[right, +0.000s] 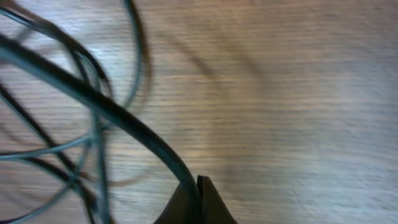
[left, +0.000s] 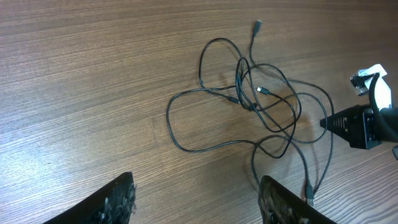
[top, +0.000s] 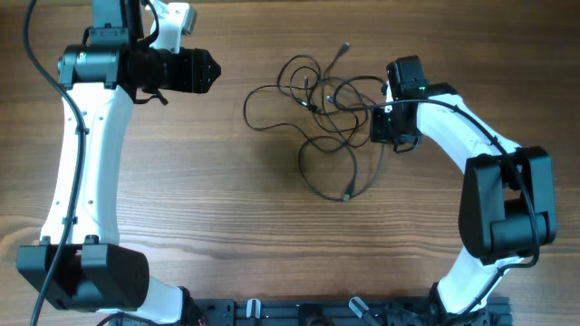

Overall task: Untangle cables
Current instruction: 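Grasp a cable strand with the right gripper at the pile edge, then pull the grasped strand up and to the upper right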

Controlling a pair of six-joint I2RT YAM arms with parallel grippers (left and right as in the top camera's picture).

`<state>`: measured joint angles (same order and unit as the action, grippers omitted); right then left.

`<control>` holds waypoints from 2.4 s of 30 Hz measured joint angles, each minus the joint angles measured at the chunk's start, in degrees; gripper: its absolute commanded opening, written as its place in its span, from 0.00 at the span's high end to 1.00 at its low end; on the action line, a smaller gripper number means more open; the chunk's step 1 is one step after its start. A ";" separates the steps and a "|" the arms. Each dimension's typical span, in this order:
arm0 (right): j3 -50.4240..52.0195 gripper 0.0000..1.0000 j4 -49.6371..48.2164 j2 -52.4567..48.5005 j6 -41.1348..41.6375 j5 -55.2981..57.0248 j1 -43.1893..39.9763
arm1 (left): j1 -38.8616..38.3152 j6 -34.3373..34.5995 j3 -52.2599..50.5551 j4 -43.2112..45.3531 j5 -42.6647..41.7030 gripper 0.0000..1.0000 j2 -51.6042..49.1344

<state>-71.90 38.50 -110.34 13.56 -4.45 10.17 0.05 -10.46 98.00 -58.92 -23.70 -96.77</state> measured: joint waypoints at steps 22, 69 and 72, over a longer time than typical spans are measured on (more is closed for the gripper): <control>-29.97 0.95 13.27 13.68 2.62 -2.99 -0.26 | 0.00 0.00 0.00 0.02 -0.20 0.35 0.00; -58.80 0.95 44.65 1.25 10.49 18.67 -0.52 | 0.00 -0.02 0.00 -0.04 -0.20 0.35 0.00; -56.39 0.95 43.23 1.25 11.08 19.56 -0.72 | 0.00 -0.02 0.00 -0.04 -0.20 0.35 0.00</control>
<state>-128.29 81.73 -109.10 24.64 15.11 9.45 0.05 -10.48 98.00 -58.96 -23.90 -96.77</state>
